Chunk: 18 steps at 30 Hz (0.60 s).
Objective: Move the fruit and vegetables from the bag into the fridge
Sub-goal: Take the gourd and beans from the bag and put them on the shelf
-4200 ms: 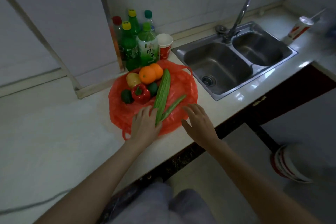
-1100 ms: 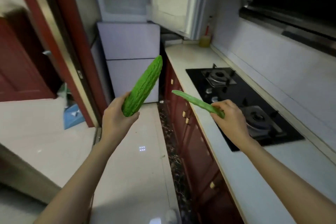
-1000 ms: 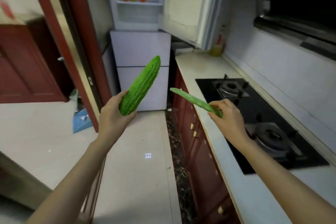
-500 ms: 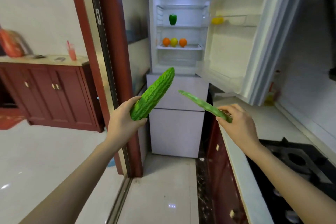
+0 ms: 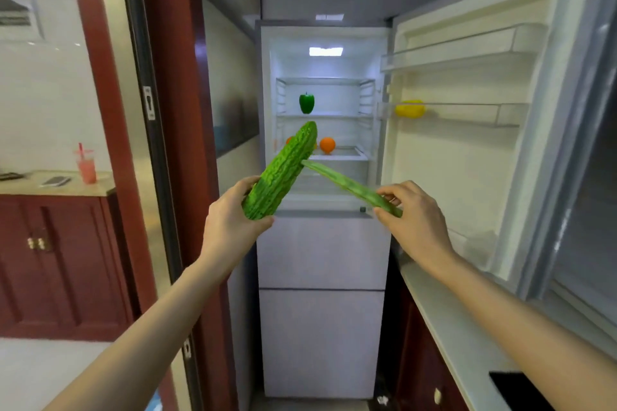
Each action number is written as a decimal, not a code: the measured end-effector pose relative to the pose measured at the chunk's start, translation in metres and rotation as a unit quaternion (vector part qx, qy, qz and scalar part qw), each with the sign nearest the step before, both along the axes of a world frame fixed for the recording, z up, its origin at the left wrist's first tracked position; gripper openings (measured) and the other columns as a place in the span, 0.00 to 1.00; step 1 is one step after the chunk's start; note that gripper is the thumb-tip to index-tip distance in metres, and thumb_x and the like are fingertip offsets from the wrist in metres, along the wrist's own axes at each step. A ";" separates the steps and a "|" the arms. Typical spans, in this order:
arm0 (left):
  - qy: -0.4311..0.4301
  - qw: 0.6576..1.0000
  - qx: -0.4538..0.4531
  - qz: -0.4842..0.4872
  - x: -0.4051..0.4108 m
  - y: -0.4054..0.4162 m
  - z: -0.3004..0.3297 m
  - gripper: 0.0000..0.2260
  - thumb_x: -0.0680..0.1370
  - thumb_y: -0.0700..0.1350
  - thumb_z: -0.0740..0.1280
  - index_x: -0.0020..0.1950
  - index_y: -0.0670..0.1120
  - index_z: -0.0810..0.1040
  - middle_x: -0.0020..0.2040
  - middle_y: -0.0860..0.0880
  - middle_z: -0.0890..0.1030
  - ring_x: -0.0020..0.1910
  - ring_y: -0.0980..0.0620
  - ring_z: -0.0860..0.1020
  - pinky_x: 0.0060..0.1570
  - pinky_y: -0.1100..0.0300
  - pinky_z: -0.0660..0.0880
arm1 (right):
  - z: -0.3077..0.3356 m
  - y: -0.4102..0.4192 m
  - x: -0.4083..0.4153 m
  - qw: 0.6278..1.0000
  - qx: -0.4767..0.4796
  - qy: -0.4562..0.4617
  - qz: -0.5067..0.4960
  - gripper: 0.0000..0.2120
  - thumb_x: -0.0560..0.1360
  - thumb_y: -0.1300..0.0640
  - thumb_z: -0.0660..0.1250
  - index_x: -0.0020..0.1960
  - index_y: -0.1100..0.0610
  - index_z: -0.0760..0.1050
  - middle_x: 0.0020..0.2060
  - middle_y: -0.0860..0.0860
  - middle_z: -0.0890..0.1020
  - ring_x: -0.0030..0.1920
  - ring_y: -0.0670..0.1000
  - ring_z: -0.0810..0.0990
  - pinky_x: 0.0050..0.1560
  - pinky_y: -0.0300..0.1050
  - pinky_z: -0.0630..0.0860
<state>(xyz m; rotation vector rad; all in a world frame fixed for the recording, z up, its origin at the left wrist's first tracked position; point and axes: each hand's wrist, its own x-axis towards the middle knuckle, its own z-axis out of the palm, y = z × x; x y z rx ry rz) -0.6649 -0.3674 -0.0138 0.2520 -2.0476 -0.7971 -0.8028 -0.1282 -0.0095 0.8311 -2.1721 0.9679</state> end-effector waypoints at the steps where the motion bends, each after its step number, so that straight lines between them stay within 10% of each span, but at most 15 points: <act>1: 0.007 1.000 0.008 -0.004 -0.013 -0.008 0.005 0.27 0.65 0.41 0.75 0.61 0.54 0.75 0.48 0.56 0.80 0.49 0.55 0.78 0.48 0.60 0.72 | 0.007 -0.009 -0.011 1.000 -0.003 0.004 -0.005 0.10 0.70 0.58 0.71 0.51 0.51 0.79 0.45 0.46 0.77 0.46 0.49 0.77 0.43 0.48 0.76; 6: 0.028 0.999 0.015 -0.010 -0.077 -0.050 0.028 0.25 0.64 0.39 0.75 0.58 0.55 0.76 0.42 0.60 0.78 0.41 0.60 0.78 0.40 0.71 0.71 | 0.034 -0.047 -0.070 1.000 -0.006 0.019 -0.019 0.10 0.69 0.57 0.71 0.51 0.51 0.78 0.45 0.46 0.77 0.47 0.49 0.77 0.43 0.48 0.76; 18: 0.043 0.998 -0.051 0.000 -0.280 -0.125 0.080 0.26 0.64 0.39 0.75 0.59 0.53 0.77 0.44 0.55 0.80 0.43 0.54 0.79 0.42 0.61 0.73 | 0.090 -0.132 -0.261 0.996 -0.039 0.082 -0.005 0.10 0.70 0.57 0.71 0.51 0.52 0.79 0.47 0.49 0.78 0.48 0.50 0.76 0.42 0.46 0.74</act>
